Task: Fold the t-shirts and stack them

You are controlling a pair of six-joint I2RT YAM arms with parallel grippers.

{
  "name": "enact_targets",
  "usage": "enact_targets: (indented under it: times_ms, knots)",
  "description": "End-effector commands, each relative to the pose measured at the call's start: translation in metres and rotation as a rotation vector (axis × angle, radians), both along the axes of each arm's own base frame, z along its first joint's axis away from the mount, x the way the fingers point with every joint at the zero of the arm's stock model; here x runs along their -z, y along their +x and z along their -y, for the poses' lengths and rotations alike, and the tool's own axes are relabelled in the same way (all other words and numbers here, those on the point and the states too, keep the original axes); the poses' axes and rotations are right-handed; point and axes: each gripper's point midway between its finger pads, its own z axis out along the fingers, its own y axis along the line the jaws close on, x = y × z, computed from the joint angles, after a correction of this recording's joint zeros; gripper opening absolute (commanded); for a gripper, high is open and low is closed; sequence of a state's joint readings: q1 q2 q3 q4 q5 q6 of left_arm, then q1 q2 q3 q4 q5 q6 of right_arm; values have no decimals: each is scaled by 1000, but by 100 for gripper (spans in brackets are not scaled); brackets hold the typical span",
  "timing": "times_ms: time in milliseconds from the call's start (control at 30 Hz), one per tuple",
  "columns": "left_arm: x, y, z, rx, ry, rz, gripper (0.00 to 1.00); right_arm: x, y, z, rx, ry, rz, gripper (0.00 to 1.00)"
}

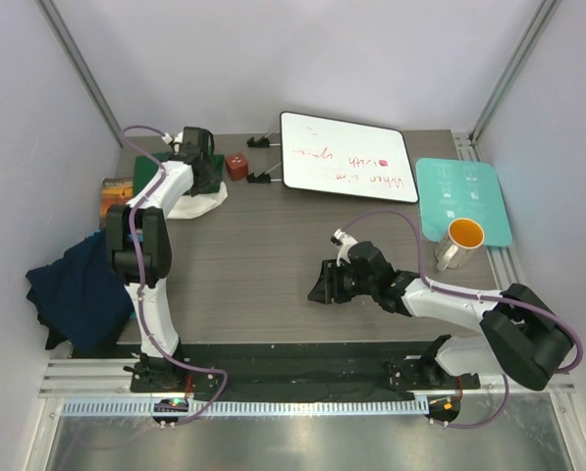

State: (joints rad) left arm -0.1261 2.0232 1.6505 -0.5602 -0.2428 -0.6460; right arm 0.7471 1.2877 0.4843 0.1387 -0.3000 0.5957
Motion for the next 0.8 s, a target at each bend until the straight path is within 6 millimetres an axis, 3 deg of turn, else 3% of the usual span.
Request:
enact_targets:
  times_ms: [0, 367, 400, 700, 767]
  knots:
    - [-24, 14, 0, 33, 23, 87, 51, -14, 10, -8, -3, 24, 52, 46]
    - [-14, 45, 5, 69, 41, 96, 51, -6, 10, -5, 0, -6, 44, 46]
    - [-1, 43, 3, 66, 44, 55, 51, -6, 10, -5, -2, -9, 45, 46]
    - [22, 41, -7, 36, 97, 1, 50, -1, 13, -8, -7, -23, 33, 46]
    - [27, 42, -7, 34, 98, -6, 45, 0, 12, -6, -4, -32, 31, 46]
